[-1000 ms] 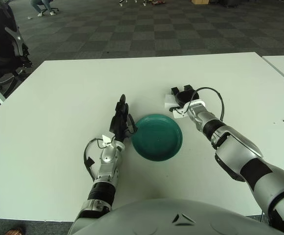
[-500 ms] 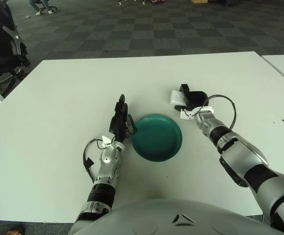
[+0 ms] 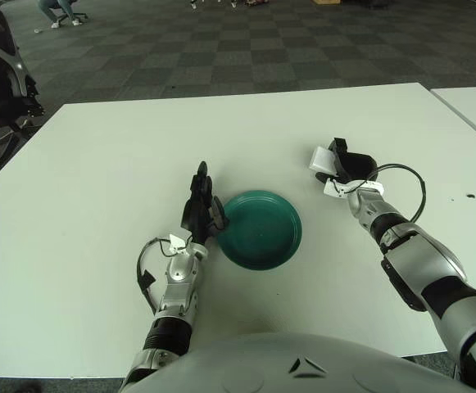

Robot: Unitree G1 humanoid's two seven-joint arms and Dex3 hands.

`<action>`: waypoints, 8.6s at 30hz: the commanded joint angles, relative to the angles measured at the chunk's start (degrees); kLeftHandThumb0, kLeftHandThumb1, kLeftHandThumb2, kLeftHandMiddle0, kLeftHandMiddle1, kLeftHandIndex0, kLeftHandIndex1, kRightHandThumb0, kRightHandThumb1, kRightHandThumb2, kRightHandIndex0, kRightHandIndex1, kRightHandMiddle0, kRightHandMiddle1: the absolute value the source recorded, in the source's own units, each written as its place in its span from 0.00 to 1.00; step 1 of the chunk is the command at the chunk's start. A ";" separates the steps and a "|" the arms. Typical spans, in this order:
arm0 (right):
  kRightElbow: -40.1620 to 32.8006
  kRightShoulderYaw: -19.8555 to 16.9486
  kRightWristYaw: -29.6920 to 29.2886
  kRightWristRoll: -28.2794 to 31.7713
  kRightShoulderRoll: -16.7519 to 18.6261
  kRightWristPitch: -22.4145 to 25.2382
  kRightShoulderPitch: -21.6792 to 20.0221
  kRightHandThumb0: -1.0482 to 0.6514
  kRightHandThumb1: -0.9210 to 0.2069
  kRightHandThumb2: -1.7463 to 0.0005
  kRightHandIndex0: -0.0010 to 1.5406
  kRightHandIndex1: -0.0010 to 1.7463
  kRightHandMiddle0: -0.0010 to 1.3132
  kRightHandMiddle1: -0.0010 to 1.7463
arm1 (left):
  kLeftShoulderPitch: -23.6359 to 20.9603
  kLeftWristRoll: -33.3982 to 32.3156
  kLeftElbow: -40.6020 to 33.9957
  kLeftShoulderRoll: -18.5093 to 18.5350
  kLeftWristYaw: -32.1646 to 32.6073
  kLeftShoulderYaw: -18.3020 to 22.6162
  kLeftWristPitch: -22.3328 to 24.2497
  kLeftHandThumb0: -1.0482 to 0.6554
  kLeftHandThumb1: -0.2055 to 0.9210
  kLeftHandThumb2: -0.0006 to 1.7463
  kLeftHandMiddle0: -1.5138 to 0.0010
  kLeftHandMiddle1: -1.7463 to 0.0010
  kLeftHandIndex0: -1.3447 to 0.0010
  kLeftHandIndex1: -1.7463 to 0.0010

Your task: Put the charger into the plate.

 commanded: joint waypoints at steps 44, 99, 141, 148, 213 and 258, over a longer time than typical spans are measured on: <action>-75.11 2.56 40.56 -3.51 -9.13 -4.72 15.74 0.35 0.49 0.29 0.73 1.00 0.43 1.00 | 5.91 2.39 5.15 -0.97 3.81 1.71 -2.70 0.06 1.00 0.64 0.95 0.99 1.00 0.88; -67.77 5.51 44.07 -12.03 -10.46 -27.49 21.94 0.37 0.36 0.44 0.72 1.00 0.41 0.93 | 6.36 1.18 3.71 -0.76 2.22 1.54 -2.48 0.06 1.00 0.65 0.95 0.99 1.00 0.86; -75.51 3.82 44.14 -15.00 -11.64 -23.91 21.76 0.00 0.00 0.43 0.01 0.00 0.00 0.02 | 10.89 0.95 -7.62 -0.81 3.12 -1.68 6.53 0.03 1.00 0.66 1.00 1.00 0.99 0.99; -74.77 3.47 44.40 -13.51 -11.64 -25.34 22.17 0.00 0.00 0.43 0.00 0.00 0.00 0.00 | 10.91 0.09 -6.85 -0.21 2.16 -1.36 5.54 0.03 1.00 0.67 1.00 1.00 0.97 0.98; -31.18 -28.67 42.45 44.82 15.72 -45.75 36.36 0.04 0.00 0.43 0.00 0.00 0.00 0.16 | 14.84 -2.90 -18.29 2.21 -1.11 -0.67 9.11 0.04 1.00 0.64 1.00 1.00 1.00 0.96; -66.32 -29.35 34.99 46.69 21.60 2.04 53.04 0.00 0.00 0.42 0.00 0.00 0.00 0.10 | 14.64 1.85 -18.26 2.83 0.89 0.45 10.61 0.03 1.00 0.64 1.00 1.00 1.00 0.96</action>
